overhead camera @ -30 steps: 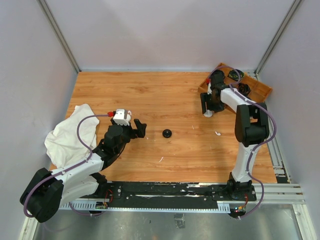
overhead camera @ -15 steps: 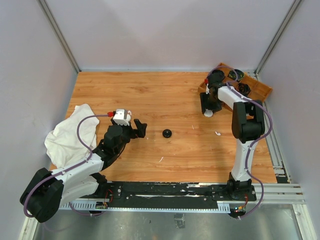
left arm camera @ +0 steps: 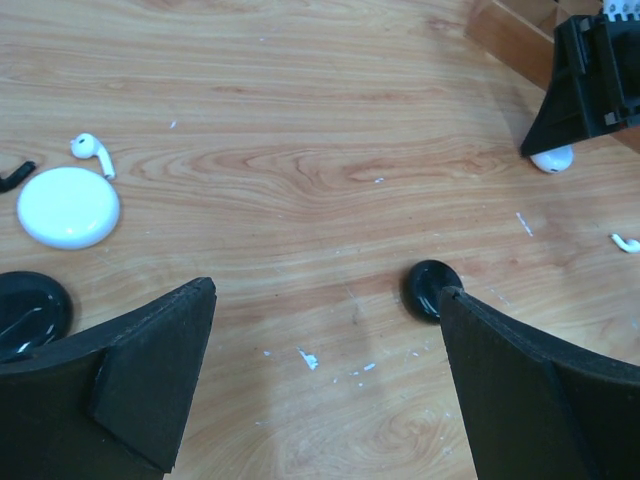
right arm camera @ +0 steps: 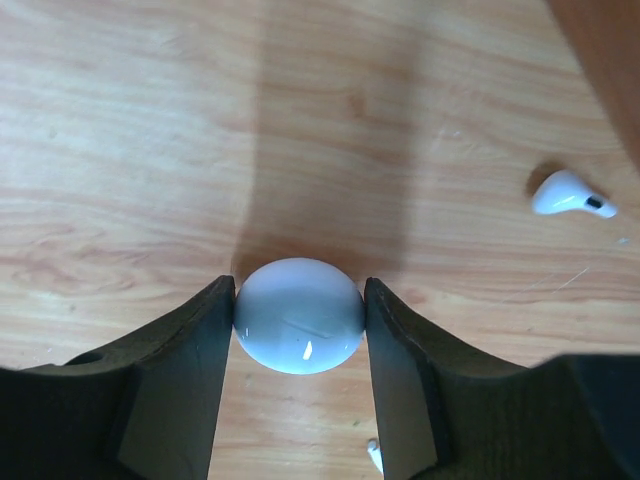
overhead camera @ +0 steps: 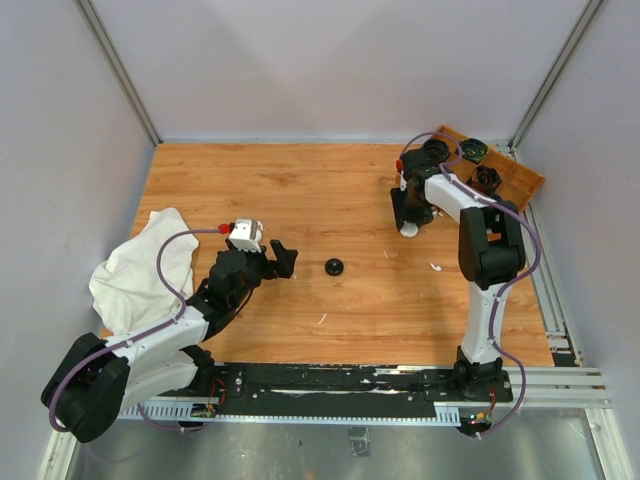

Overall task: Insert the wireless bluetooth earbuds into the charging case
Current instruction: Pick up the charging case at the center of the board.

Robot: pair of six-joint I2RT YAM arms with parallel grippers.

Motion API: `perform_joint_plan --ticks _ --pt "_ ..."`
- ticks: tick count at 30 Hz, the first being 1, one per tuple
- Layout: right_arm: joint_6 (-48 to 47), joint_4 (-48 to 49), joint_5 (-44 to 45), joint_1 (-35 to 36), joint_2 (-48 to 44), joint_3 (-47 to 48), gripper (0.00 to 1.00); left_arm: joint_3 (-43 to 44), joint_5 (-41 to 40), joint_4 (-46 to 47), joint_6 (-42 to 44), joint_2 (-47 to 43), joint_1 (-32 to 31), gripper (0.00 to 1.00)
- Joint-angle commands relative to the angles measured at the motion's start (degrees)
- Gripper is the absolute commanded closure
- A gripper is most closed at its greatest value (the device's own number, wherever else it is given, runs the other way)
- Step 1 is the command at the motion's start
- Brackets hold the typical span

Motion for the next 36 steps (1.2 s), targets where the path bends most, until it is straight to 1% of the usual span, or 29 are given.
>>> perform_joint_plan --ticks 1,7,14,19,25,32,36 --pt "2.13 0.65 1.25 2.85 -6.51 -3.07 0.56 -0.02 3.60 3.63 -1.93 -0.01 0.36 0.01" --pt "3.68 3.57 2.17 7.46 -13.54 -7.14 0.56 0.89 9.01 4.53 -5.15 0.31 0.31 0.01" --pt "7.85 7.86 2.72 13.46 -21.50 -12.25 0.56 1.57 15.82 5.17 -12.38 -0.15 0.36 0.01" --pt "11.21 10.34 3.39 19.41 -26.25 -14.20 0.55 1.45 19.10 7.62 -17.13 0.29 0.27 0.01" --pt "14.19 13.44 5.19 25.18 -31.42 -16.35 0.55 2.15 21.63 11.10 -21.28 2.40 -0.20 0.03" --pt "19.37 18.43 6.04 30.00 -36.45 -19.97 0.55 2.94 22.11 16.64 -25.30 5.64 -1.10 0.08" --pt "22.74 20.85 5.86 32.24 -38.05 -21.70 0.55 3.24 21.23 20.39 -26.13 7.30 -2.11 0.12"
